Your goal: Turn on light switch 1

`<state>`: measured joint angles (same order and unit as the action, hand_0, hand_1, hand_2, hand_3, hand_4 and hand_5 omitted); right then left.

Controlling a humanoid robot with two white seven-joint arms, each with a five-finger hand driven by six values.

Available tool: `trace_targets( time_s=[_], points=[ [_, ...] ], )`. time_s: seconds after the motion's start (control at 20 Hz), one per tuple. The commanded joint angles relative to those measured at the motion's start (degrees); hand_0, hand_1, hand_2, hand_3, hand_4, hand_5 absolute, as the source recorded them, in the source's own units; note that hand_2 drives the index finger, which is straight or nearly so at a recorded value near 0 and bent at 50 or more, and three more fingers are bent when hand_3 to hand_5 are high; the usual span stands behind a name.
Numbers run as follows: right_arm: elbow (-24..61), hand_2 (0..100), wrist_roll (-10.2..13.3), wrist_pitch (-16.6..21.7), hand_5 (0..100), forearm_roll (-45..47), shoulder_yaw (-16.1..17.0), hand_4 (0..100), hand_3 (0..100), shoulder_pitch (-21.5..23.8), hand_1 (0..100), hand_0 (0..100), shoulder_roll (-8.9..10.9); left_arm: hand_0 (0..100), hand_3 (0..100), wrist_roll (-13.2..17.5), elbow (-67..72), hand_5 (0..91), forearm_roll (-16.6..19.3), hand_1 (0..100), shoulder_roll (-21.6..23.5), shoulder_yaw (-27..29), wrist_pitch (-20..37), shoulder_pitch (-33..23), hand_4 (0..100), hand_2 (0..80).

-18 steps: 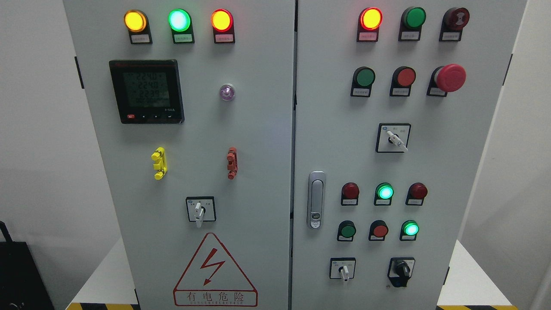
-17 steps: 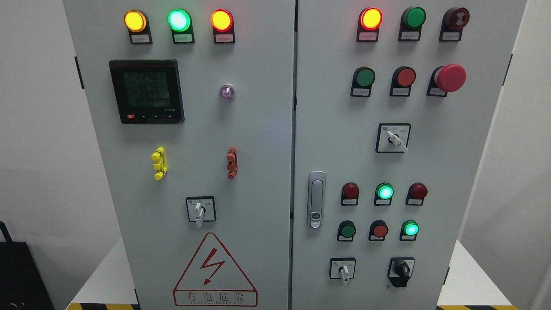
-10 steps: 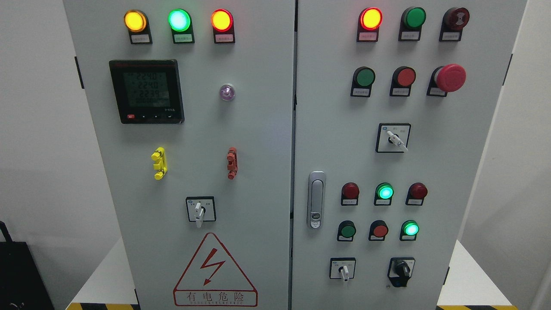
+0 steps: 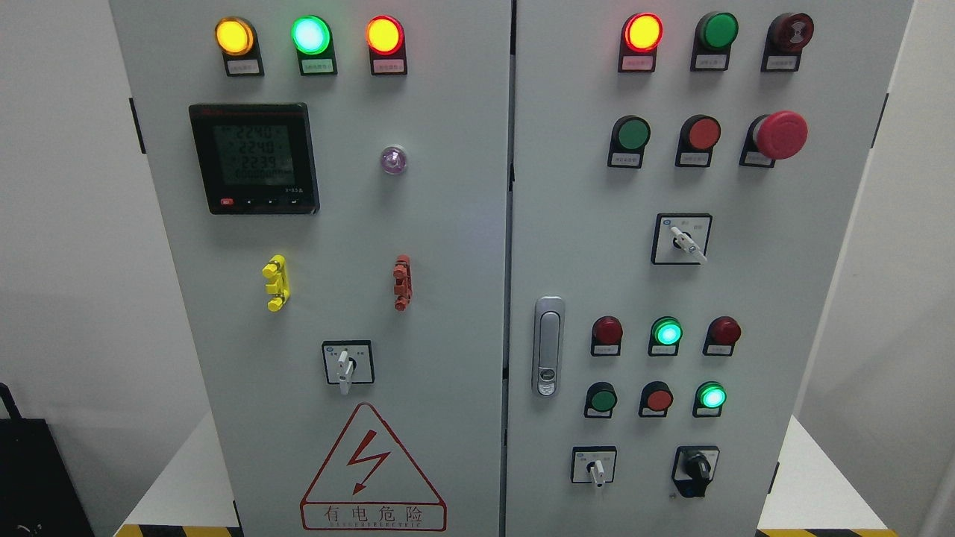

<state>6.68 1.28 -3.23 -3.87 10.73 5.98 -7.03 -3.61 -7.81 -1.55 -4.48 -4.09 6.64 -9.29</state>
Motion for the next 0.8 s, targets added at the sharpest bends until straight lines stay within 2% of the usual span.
trace_targets(
  time_s=[0.0, 0.1, 0.2, 0.3, 0.35, 0.45, 0.5, 0.6, 0.65, 0.75],
  points=[
    [0.0, 0, 0.0, 0.0, 0, 0.0, 0.0, 0, 0, 0.0, 0, 0, 0.0, 24, 21, -2.6, -16.7, 0.0, 7.1, 0, 1.4, -0.3, 1.0, -4.0, 32, 7.4],
    [-0.1, 0, 0.0, 0.0, 0, 0.0, 0.0, 0, 0, 0.0, 0, 0, 0.0, 23, 25, -2.6, -23.9, 0.0, 6.9, 1, 1.8, -0.2, 2.9, -5.2, 36, 11.0],
    [0.0, 0, 0.0, 0.0, 0, 0.0, 0.0, 0, 0, 0.0, 0, 0, 0.0, 22, 31, -2.6, -28.4, 0.0, 6.9, 4, 2.1, -0.2, 8.5, -5.6, 42, 13.9],
    [0.0, 0, 0.0, 0.0, 0, 0.0, 0.0, 0, 0, 0.0, 0, 0, 0.0, 21, 41, -2.4, -32.4, 13.6, 7.1, 10, 2.1, -0.2, 14.9, -5.6, 54, 18.8],
    [0.0, 0, 0.0, 0.0, 0, 0.0, 0.0, 0, 0, 0.0, 0, 0, 0.0, 20, 43, -2.4, -35.1, 16.8, 7.3, 10, 2.2, -0.2, 16.8, -5.7, 57, 19.7],
    [0.0, 0, 0.0, 0.0, 0, 0.0, 0.0, 0, 0, 0.0, 0, 0, 0.0, 18, 52, -2.6, -42.4, 29.8, 7.4, 14, 2.4, -0.4, 17.4, -6.8, 65, 23.5],
    [0.0, 0, 0.0, 0.0, 0, 0.0, 0.0, 0, 0, 0.0, 0, 0, 0.0, 17, 53, -2.6, -44.8, 32.8, 7.4, 16, 2.6, -0.5, 17.4, -7.2, 66, 24.4],
    [-0.1, 0, 0.0, 0.0, 0, 0.0, 0.0, 0, 0, 0.0, 0, 0, 0.0, 14, 58, -2.5, -49.7, 49.0, 7.4, 21, 3.2, -0.6, 17.4, -8.2, 73, 27.1],
    [0.0, 0, 0.0, 0.0, 0, 0.0, 0.0, 0, 0, 0.0, 0, 0, 0.0, 14, 59, -2.5, -52.3, 53.0, 7.4, 22, 3.5, -0.6, 17.5, -8.6, 74, 27.6],
    [-0.1, 0, 0.0, 0.0, 0, 0.0, 0.0, 0, 0, 0.0, 0, 0, 0.0, 11, 69, -2.5, -58.6, 69.3, 7.4, 30, 4.0, -0.5, 17.6, -9.8, 84, 34.3]
  ],
)
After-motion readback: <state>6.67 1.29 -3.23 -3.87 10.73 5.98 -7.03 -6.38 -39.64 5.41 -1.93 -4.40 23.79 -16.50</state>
